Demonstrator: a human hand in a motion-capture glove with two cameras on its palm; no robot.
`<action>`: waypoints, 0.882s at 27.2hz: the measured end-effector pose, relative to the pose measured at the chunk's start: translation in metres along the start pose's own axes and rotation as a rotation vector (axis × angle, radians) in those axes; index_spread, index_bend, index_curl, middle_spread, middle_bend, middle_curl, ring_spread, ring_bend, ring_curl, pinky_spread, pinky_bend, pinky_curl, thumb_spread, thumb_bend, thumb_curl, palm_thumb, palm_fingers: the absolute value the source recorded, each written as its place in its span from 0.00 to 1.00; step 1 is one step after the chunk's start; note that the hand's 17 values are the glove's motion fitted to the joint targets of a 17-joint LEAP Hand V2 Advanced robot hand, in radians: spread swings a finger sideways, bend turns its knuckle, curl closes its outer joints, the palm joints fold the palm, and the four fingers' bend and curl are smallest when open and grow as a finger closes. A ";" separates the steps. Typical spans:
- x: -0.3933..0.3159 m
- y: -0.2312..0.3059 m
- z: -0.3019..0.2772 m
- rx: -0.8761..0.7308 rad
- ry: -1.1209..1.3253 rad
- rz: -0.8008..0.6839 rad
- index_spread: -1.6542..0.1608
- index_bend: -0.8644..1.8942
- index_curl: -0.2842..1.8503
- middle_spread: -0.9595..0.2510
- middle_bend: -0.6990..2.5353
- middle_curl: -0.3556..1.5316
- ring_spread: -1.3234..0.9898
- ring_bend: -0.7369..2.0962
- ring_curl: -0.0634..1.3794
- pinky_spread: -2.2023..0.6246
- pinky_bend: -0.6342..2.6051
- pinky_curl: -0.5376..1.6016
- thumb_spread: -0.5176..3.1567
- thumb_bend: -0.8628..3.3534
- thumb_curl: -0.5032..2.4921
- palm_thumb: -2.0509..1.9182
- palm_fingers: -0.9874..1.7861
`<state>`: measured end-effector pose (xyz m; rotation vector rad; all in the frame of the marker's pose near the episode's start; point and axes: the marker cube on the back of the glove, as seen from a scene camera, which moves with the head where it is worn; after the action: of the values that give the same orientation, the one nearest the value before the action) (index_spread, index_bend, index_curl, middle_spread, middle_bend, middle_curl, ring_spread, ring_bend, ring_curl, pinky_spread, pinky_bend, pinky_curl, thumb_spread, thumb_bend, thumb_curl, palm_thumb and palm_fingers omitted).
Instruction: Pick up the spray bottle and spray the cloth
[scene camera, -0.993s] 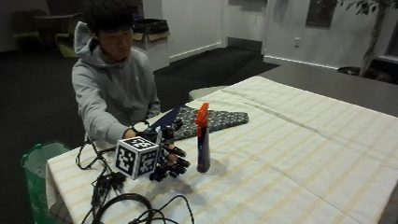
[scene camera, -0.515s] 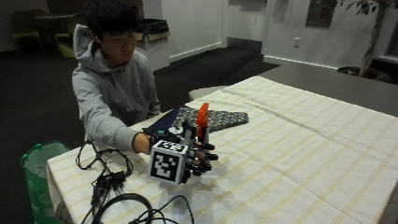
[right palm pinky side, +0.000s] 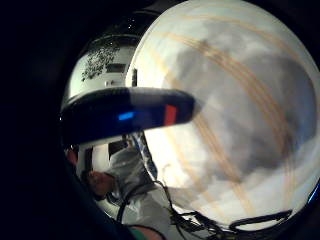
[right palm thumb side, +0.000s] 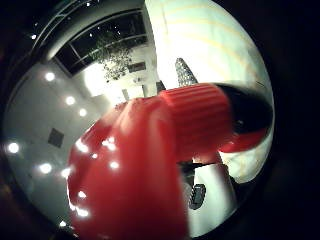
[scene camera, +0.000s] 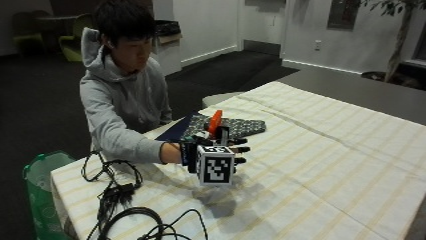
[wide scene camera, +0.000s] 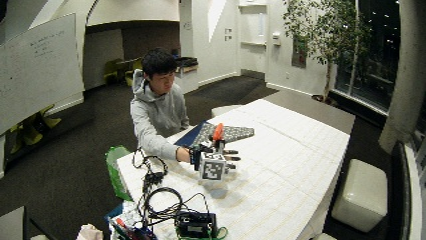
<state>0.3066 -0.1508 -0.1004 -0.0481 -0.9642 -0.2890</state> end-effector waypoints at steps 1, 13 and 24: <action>-0.003 -0.003 0.003 -0.009 -0.003 -0.014 0.66 0.36 0.21 0.66 0.28 0.36 0.57 0.34 0.22 0.87 0.32 0.40 0.35 0.20 0.29 0.72 0.35; -0.021 -0.026 0.032 0.112 -0.119 -0.075 0.75 0.46 0.29 0.67 0.36 0.41 0.50 0.39 0.26 0.77 0.27 0.39 0.32 0.21 0.32 0.77 0.80; -0.085 -0.017 0.075 0.054 0.253 0.106 0.80 0.47 0.33 0.70 0.38 0.43 0.50 0.40 0.31 0.71 0.30 0.42 0.24 0.20 0.35 0.77 0.85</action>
<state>0.1965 -0.1356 -0.1277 -0.0126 -0.7153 -0.1661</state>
